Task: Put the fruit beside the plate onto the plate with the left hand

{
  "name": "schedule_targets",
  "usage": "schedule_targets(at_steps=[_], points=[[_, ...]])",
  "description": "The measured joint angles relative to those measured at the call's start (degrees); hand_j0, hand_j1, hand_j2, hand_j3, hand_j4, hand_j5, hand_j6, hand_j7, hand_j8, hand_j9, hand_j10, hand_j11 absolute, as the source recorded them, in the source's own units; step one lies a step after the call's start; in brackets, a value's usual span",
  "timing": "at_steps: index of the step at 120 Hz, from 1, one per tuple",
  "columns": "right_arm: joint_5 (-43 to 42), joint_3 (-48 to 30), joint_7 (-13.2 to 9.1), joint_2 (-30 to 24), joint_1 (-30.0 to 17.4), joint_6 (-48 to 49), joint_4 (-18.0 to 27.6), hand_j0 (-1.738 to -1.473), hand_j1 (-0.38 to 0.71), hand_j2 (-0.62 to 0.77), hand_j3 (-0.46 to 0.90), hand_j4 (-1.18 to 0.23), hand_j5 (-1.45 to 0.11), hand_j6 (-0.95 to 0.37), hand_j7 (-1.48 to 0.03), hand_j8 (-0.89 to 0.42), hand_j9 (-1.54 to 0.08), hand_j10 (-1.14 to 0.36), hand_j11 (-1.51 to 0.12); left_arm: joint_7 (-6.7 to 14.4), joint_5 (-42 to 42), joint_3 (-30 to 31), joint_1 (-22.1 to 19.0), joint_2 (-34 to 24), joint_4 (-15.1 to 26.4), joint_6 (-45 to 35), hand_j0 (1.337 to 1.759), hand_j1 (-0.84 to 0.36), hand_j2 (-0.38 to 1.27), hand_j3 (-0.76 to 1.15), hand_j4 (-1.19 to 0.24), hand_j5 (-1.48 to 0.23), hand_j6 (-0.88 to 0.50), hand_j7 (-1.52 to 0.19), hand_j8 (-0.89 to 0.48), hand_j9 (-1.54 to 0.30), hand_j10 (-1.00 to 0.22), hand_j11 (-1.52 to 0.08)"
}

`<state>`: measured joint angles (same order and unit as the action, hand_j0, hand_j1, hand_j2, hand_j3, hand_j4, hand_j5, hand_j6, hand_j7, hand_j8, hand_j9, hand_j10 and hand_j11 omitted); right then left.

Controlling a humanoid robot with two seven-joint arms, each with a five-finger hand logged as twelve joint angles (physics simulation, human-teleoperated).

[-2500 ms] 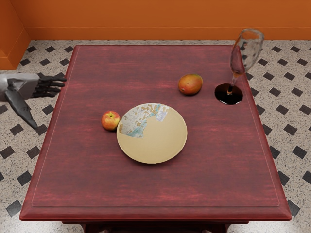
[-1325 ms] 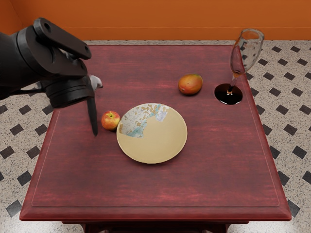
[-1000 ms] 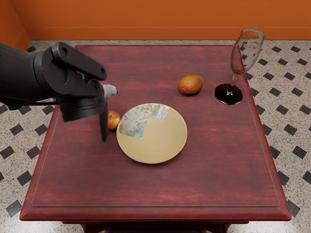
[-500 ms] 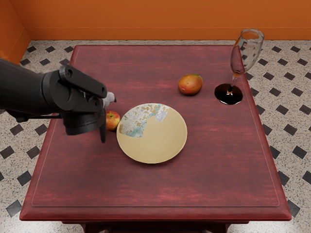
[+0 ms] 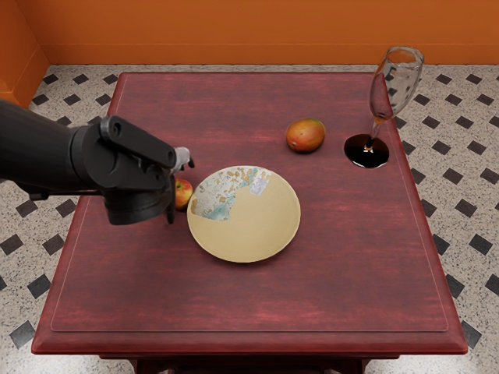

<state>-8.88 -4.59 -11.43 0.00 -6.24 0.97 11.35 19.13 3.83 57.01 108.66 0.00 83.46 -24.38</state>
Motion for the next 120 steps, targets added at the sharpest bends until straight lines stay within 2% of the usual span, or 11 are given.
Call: schedule_targets(at_steps=[31,108,120], points=[[0.0,0.0,0.0,0.0,0.0,0.0,0.0,-1.658,-0.32,0.00,0.00,-0.02,-0.03,-0.02,-0.03,-0.02,-0.03,-0.02,-0.03,0.0,-1.0,-0.1,-0.9,0.0,0.0,-0.1,1.658,0.00,0.06,0.00,-0.30,-0.38,-0.30,-0.38,-0.30,-0.38,-0.30,-0.38],[0.0,0.0,0.0,0.0,0.0,0.0,0.0,-1.658,-0.32,0.00,0.00,-0.02,-0.03,-0.02,-0.03,-0.02,-0.03,-0.02,-0.03,-0.1,-1.5,-0.1,-3.4,0.0,-0.4,-4.7,1.658,-0.03,0.06,0.00,-0.32,-0.42,-0.32,-0.42,-0.32,-0.42,-0.32,-0.42],[0.0,0.0,0.0,0.0,0.0,0.0,0.0,-1.658,-0.32,0.00,0.00,-0.02,-0.03,-0.02,-0.03,-0.02,-0.03,-0.02,-0.03,-0.1,-1.6,-0.4,-3.6,0.0,-0.4,-4.7,1.658,-0.09,0.07,0.00,-0.36,-0.47,-0.36,-0.47,-0.36,-0.47,-0.36,-0.47]])
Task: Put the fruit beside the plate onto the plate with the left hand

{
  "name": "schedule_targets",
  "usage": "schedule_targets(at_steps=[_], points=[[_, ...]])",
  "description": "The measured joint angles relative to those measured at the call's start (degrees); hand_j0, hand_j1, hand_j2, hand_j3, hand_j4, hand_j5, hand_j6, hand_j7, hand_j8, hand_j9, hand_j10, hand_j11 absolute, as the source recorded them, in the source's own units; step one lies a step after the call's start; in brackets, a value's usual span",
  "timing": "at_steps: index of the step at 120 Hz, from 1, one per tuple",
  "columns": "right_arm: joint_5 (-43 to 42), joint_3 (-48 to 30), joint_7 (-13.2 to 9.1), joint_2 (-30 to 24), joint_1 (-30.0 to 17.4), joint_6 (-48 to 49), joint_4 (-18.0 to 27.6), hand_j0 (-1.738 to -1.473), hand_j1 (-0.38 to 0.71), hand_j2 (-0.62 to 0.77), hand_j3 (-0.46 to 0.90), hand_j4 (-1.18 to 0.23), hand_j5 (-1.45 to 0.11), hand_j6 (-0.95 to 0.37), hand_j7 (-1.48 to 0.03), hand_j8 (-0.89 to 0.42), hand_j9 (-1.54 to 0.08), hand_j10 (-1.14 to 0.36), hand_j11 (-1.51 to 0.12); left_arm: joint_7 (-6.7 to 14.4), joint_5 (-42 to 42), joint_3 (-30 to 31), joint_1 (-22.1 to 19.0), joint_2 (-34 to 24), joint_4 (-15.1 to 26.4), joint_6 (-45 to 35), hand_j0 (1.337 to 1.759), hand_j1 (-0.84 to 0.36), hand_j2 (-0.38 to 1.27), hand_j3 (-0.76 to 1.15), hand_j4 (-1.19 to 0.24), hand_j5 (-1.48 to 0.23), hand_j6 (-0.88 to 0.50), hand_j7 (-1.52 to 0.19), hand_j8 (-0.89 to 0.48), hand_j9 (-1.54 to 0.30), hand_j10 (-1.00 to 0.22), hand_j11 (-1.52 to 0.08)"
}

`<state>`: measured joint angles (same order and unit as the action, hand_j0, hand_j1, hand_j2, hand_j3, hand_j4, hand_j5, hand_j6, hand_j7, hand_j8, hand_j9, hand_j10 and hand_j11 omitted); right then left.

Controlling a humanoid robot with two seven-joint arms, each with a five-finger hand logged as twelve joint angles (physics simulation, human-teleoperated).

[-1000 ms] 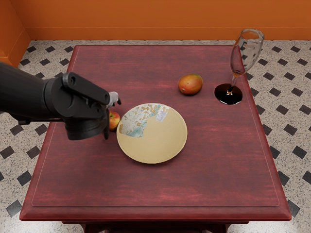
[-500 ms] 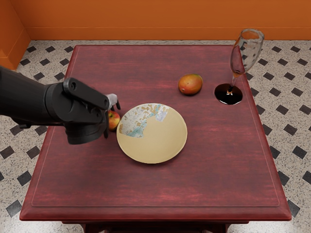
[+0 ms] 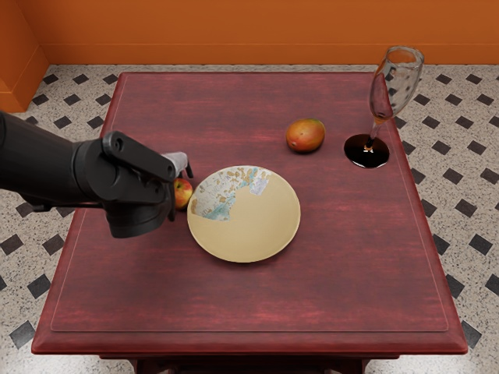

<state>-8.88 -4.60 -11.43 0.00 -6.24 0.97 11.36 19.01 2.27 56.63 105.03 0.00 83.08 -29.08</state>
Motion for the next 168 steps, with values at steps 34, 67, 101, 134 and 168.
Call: schedule_targets(at_steps=[34,67,101,134,168], points=[[0.0,0.0,0.0,0.0,0.0,0.0,0.0,-1.658,-0.32,0.00,0.00,-0.02,-0.03,-0.02,-0.03,-0.02,-0.03,-0.02,-0.03,0.0,0.1,-0.1,-0.8,0.0,-0.6,0.0,1.658,-0.17,0.09,0.00,-0.43,-0.56,-0.43,-0.56,-0.43,-0.56,-0.43,-0.56],[0.0,0.0,0.0,0.0,0.0,0.0,0.0,-1.658,-0.32,0.00,0.00,-0.02,-0.03,-0.02,-0.03,-0.02,-0.03,-0.02,-0.03,-0.2,5.2,-0.3,-0.8,0.0,-0.6,0.5,1.648,-0.38,0.25,0.00,-0.40,-1.03,-0.24,-1.01,-0.29,-1.02,-0.74,-1.02],[0.0,0.0,0.0,0.0,0.0,0.0,0.0,-1.658,-0.32,0.00,0.00,-0.02,-0.03,-0.02,-0.03,-0.02,-0.03,-0.02,-0.03,0.1,12.9,1.2,4.3,0.0,-0.2,0.9,1.644,-0.38,0.27,0.00,-0.31,-1.21,-0.13,-1.19,-0.23,-1.14,-0.82,-1.14],[0.0,0.0,0.0,0.0,0.0,0.0,0.0,-1.658,-0.32,0.00,0.00,-0.02,-0.03,-0.02,-0.03,-0.02,-0.03,-0.02,-0.03,0.2,14.1,1.2,10.6,0.0,1.8,1.3,1.645,-0.32,0.22,0.00,-0.36,-1.23,-0.16,-1.22,-0.27,-1.17,-0.84,-1.17],[0.0,0.0,0.0,0.0,0.0,0.0,0.0,-1.658,-0.32,0.00,0.00,-0.02,-0.03,-0.02,-0.03,-0.02,-0.03,-0.02,-0.03,0.2,14.2,-1.1,13.0,0.0,3.4,1.5,1.644,-0.37,0.26,0.00,-0.31,-1.25,-0.12,-1.23,-0.23,-1.18,-0.85,-1.18]])
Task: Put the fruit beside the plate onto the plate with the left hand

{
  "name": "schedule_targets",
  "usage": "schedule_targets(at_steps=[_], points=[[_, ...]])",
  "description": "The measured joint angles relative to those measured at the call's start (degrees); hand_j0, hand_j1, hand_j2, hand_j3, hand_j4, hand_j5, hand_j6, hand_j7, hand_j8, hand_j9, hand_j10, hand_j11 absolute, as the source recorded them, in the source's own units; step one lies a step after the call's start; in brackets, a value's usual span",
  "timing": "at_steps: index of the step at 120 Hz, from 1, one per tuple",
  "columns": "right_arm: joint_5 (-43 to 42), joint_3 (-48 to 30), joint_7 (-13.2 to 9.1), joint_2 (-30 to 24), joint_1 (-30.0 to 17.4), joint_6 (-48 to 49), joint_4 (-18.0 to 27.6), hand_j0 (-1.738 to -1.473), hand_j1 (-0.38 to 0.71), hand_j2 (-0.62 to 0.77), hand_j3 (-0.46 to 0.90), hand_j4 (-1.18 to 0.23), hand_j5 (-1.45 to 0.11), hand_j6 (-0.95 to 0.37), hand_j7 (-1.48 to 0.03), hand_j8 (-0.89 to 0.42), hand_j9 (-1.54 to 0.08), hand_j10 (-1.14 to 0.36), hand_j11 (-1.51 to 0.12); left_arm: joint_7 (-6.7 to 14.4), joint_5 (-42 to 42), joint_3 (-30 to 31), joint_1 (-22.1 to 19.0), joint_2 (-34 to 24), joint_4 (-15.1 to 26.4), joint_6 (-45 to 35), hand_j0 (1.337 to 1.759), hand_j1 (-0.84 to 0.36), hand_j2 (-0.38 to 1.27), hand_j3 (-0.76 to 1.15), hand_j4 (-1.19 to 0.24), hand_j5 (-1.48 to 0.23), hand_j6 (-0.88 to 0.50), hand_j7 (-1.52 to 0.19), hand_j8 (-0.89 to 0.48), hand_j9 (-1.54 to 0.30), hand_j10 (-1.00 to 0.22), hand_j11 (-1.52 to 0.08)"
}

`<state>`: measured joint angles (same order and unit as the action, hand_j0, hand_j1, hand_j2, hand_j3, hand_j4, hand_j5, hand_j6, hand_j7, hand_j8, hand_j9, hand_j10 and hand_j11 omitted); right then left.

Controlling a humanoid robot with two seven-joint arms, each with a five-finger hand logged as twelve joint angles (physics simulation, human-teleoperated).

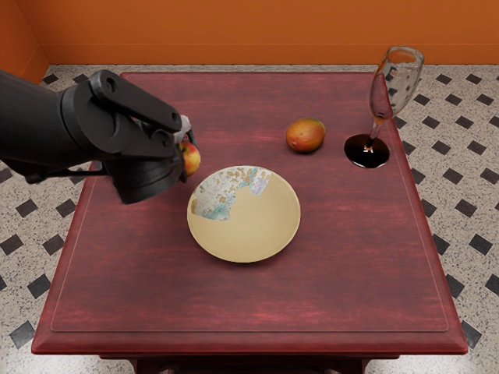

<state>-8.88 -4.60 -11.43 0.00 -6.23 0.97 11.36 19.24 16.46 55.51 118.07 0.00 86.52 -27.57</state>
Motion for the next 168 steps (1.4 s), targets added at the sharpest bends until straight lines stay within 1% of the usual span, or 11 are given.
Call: schedule_targets(at_steps=[25,45,88,96,107,122,134,140,144,162,168], points=[[0.0,0.0,0.0,0.0,0.0,0.0,0.0,-1.658,-0.32,0.00,0.00,-0.02,-0.03,-0.02,-0.03,-0.02,-0.03,-0.02,-0.03,-0.1,-1.5,-7.7,-0.1,0.0,0.1,0.1,1.643,-0.38,0.28,0.00,-0.31,-1.25,-0.12,-1.24,-0.23,-1.18,-0.85,-1.19],[0.0,0.0,0.0,0.0,0.0,0.0,0.0,-1.658,-0.32,0.00,0.00,-0.02,-0.03,-0.02,-0.03,-0.02,-0.03,-0.02,-0.03,-0.2,-2.2,-11.5,-0.8,0.0,0.1,0.2,1.642,-0.38,0.28,0.00,-0.31,-1.25,-0.11,-1.25,-0.23,-1.18,-0.85,-1.19],[0.0,0.0,0.0,0.0,0.0,0.0,0.0,-1.658,-0.32,0.00,0.00,-0.02,-0.03,-0.02,-0.03,-0.02,-0.03,-0.02,-0.03,-0.6,-3.0,-13.3,-3.1,0.0,0.0,0.0,1.643,-0.38,0.30,0.00,-0.32,-1.26,-0.11,-1.23,-0.24,-1.15,-0.83,-1.16],[0.0,0.0,0.0,0.0,0.0,0.0,0.0,-1.658,-0.32,0.00,0.00,-0.02,-0.03,-0.02,-0.03,-0.02,-0.03,-0.02,-0.03,-0.6,-3.0,-13.3,-3.3,0.0,0.0,-0.2,1.646,-0.35,0.26,0.00,-0.38,-1.13,-0.18,-1.11,-0.30,-1.04,-0.76,-1.04],[0.0,0.0,0.0,0.0,0.0,0.0,0.0,-1.658,-0.32,0.00,0.00,-0.02,-0.03,-0.02,-0.03,-0.02,-0.03,-0.02,-0.03,-0.7,-3.1,-13.2,-3.9,0.0,0.0,0.0,1.650,-0.23,0.19,0.00,-0.35,-0.86,-0.23,-0.85,-0.30,-0.81,-0.59,-0.81],[0.0,0.0,0.0,0.0,0.0,0.0,0.0,-1.658,-0.32,0.00,0.00,-0.02,-0.03,-0.02,-0.03,-0.02,-0.03,-0.02,-0.03,-0.8,-3.1,-13.2,-4.0,0.0,-0.1,1.4,1.654,0.01,0.11,0.00,-0.21,-0.50,-0.15,-0.49,-0.19,-0.47,-0.35,-0.47],[0.0,0.0,0.0,0.0,0.0,0.0,0.0,-1.658,-0.32,0.00,0.00,-0.02,-0.03,-0.02,-0.03,-0.02,-0.03,-0.02,-0.03,-0.8,-2.9,-12.4,-3.7,0.0,-0.3,2.3,1.656,0.14,0.07,0.00,-0.13,-0.31,-0.09,-0.30,-0.12,-0.29,-0.21,-0.29],[0.0,0.0,0.0,0.0,0.0,0.0,0.0,-1.658,-0.32,0.00,0.00,-0.02,-0.03,-0.02,-0.03,-0.02,-0.03,-0.02,-0.03,-0.7,-2.0,-11.2,-3.2,-0.2,-0.4,8.2,1.656,0.19,0.05,0.00,-0.10,-0.24,-0.07,-0.24,-0.09,-0.23,-0.17,-0.23],[0.0,0.0,0.0,0.0,0.0,0.0,0.0,-1.658,-0.32,0.00,0.00,-0.02,-0.03,-0.02,-0.03,-0.02,-0.03,-0.02,-0.03,-0.7,-1.3,-10.2,-3.2,-4.4,-0.7,14.2,1.656,0.21,0.04,0.00,-0.09,-0.20,-0.06,-0.20,-0.08,-0.19,-0.14,-0.19],[0.0,0.0,0.0,0.0,0.0,0.0,0.0,-1.658,-0.32,0.00,0.00,-0.02,-0.03,-0.02,-0.03,-0.02,-0.03,-0.02,-0.03,-0.5,-0.3,-3.4,-2.0,-30.0,-1.1,41.2,1.657,0.28,0.02,0.00,-0.04,-0.10,-0.03,-0.10,-0.04,-0.09,-0.07,-0.09],[0.0,0.0,0.0,0.0,0.0,0.0,0.0,-1.658,-0.32,0.00,0.00,-0.02,-0.03,-0.02,-0.03,-0.02,-0.03,-0.02,-0.03,-0.6,0.1,-1.2,-0.2,-38.8,-1.5,49.2,1.657,0.30,0.02,0.00,-0.03,-0.08,-0.02,-0.08,-0.03,-0.07,-0.05,-0.07]])
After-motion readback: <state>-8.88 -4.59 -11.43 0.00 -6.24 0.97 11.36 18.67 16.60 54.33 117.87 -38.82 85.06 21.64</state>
